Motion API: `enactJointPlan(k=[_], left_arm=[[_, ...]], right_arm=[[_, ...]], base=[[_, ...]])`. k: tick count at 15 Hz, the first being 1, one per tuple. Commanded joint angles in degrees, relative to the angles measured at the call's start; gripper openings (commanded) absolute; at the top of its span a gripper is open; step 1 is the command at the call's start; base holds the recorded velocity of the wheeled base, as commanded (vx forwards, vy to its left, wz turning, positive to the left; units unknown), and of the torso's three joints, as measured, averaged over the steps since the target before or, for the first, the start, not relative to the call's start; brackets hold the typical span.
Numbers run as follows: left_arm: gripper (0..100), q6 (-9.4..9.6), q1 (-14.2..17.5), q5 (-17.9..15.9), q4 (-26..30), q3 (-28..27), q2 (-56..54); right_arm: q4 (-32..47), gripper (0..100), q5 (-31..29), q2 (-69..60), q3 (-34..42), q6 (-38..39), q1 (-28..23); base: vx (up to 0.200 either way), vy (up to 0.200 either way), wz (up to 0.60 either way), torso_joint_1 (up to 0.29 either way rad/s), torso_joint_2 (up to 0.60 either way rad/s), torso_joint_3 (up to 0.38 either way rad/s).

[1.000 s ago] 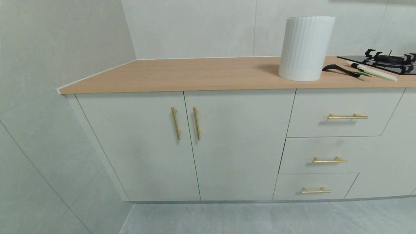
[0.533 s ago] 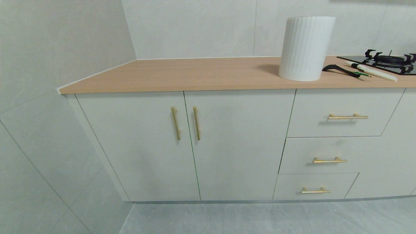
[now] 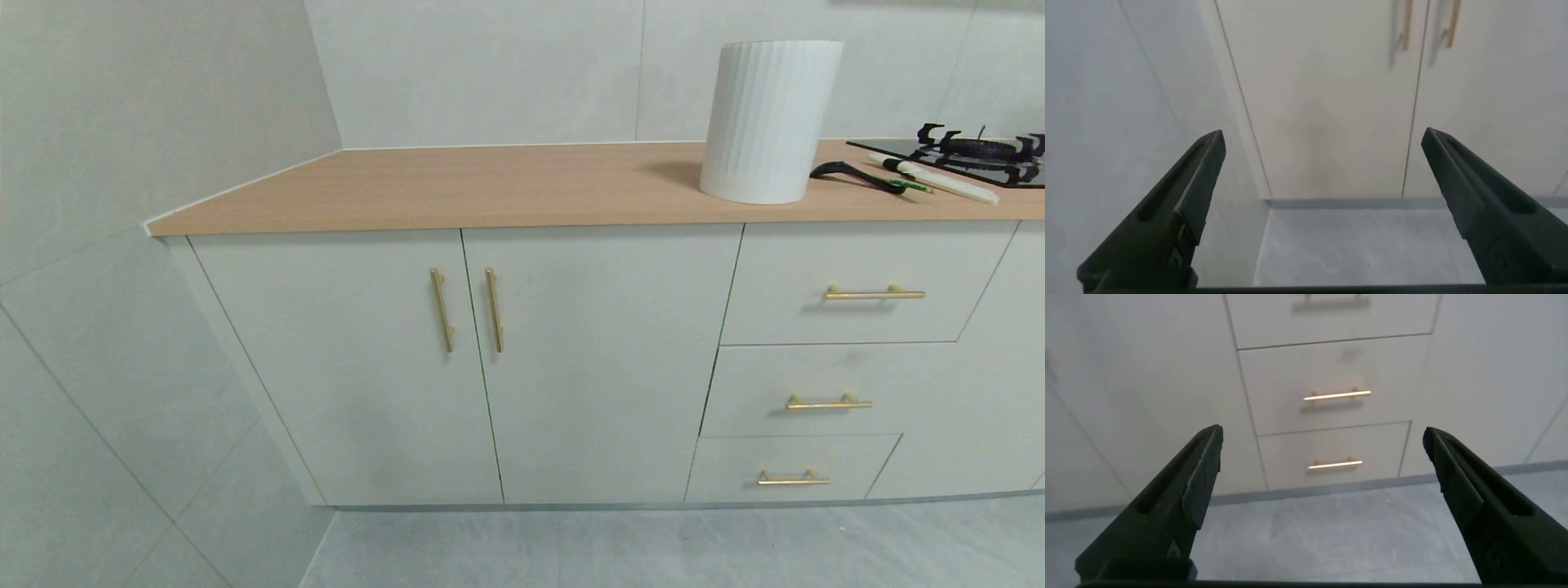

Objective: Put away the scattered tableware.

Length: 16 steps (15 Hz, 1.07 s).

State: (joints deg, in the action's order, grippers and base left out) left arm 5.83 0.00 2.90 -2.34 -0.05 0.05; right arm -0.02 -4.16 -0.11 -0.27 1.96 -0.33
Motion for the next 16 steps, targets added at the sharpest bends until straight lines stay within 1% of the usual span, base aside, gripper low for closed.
enactJointPlan(k=[1, 3, 5, 6, 7, 8, 9, 10, 11, 12, 13, 14, 15, 16], left_arm=[[100, -0.29, 0.0, -2.2, -0.1, 0.0, 0.0], [100, 0.06, 0.0, -3.0, 0.0, 0.0, 0.0], [100, 0.76, 0.0, -5.2, 0.0, 0.0, 0.0], [100, 1.56, 0.0, -5.4, 0.1, 0.0, 0.0], [100, 1.56, 0.0, -5.4, 0.1, 0.0, 0.0], [100, 0.68, 0.0, -5.3, -0.1, 0.0, 0.0], [100, -2.05, 0.0, -4.9, -0.1, 0.0, 0.0], [100, -3.54, 0.0, -4.7, -0.2, 0.0, 0.0], [100, -3.63, 0.0, -3.8, -0.2, 0.0, 0.0], [100, -3.98, 0.0, -2.1, -0.3, 0.0, 0.0], [100, -4.25, 0.0, -1.5, -0.4, 0.0, 0.0], [100, -3.98, 0.0, -1.8, -0.4, 0.0, 0.0], [100, -2.84, 0.0, -1.8, -0.3, 0.0, 0.0], [100, -1.26, 0.0, -1.7, -0.2, 0.0, 0.0]], right_arm=[[0.4, 100, 0.4, 0.1, 0.2, -0.1, 0.0], [0.4, 100, 1.0, 0.1, 0.2, -0.1, 0.0], [0.4, 100, 1.2, 0.1, 0.2, -0.3, 0.0], [0.5, 100, 1.2, 0.1, 0.2, -0.5, 0.0], [0.5, 100, 1.2, 0.1, 0.2, -0.4, 0.0], [0.4, 100, 1.2, 0.1, 0.2, -0.4, 0.0], [0.4, 100, 1.2, 0.1, 0.2, -0.3, 0.0], [0.4, 100, 1.2, 0.1, 0.2, -0.3, 0.0], [0.4, 100, 1.2, 0.1, 0.2, -0.4, 0.0], [0.4, 100, 1.2, 0.1, 0.2, -0.4, 0.0], [0.5, 100, 1.1, 0.1, 0.2, -0.5, 0.0], [0.5, 100, 1.2, 0.1, 0.2, -0.4, 0.1], [0.5, 100, 1.2, 0.1, 0.2, -0.4, 0.1], [0.5, 100, 1.2, 0.1, 0.2, -0.4, 0.1]], base=[[0.000, 0.000, 0.00, 0.000, 0.00, 0.000], [0.000, 0.000, 0.00, 0.000, 0.00, 0.000], [0.000, 0.000, 0.00, 0.000, 0.00, 0.000], [0.000, 0.000, 0.00, 0.000, 0.00, 0.000], [0.000, 0.000, 0.00, 0.000, 0.00, 0.000], [0.000, 0.000, 0.00, 0.000, 0.00, 0.000], [0.000, 0.000, 0.00, 0.000, 0.00, 0.000], [0.000, 0.000, 0.00, 0.000, 0.00, 0.000], [0.000, 0.000, 0.00, 0.000, 0.00, 0.000], [0.000, 0.000, 0.00, 0.000, 0.00, 0.000], [0.000, 0.000, 0.00, 0.000, 0.00, 0.000], [0.000, 0.000, 0.00, 0.000, 0.00, 0.000], [0.000, 0.000, 0.00, 0.000, 0.00, 0.000], [0.000, 0.000, 0.00, 0.000, 0.00, 0.000]])
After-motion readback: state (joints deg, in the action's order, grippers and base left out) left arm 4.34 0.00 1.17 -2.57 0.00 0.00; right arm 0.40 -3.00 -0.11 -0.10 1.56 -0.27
